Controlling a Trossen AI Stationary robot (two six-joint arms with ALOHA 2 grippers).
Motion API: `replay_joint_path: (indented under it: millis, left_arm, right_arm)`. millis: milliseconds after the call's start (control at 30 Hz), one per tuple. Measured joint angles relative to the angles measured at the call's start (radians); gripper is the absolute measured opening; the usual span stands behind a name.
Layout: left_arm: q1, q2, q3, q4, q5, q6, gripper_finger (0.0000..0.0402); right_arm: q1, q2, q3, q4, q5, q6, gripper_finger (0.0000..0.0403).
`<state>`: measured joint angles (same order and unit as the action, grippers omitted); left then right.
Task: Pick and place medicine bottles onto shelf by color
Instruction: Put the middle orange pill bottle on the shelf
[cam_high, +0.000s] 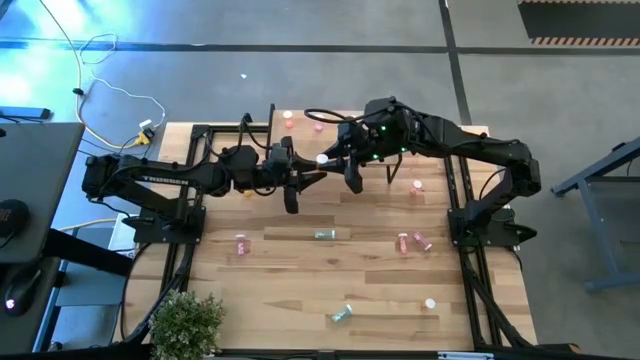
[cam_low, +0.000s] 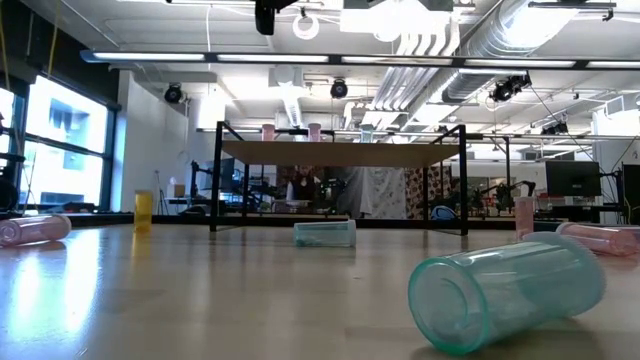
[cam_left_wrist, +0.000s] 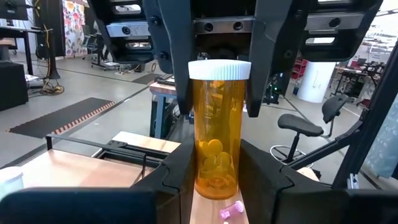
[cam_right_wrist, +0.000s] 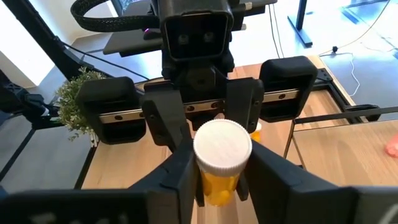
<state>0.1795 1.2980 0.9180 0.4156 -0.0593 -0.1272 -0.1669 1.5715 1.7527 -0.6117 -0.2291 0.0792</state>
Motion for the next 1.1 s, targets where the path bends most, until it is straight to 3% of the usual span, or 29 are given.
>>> replay_joint_path:
  millis: [300,533,800,1100]
  left_arm:
    - [0.004,0.000,0.000,0.000,-0.001,0.001,0.0097]
    - [0.004,0.000,0.000,-0.007,0.006,0.001,0.0156]
    - [0.004,0.000,0.001,-0.031,-0.045,0.052,0.0222]
    - [0.048,-0.002,0.001,-0.031,-0.053,0.053,0.0230]
  right_arm:
    - [0.000,0.000,0.000,0.000,0.002,0.000,0.0100]
    - [-0.001,0.000,0.000,-0.002,0.008,0.000,0.0099]
    - [-0.013,-0.024,0.000,-0.010,0.090,0.000,0.0099]
    - [-0.085,-0.124,0.000,-0.046,0.232,-0.075,0.0099]
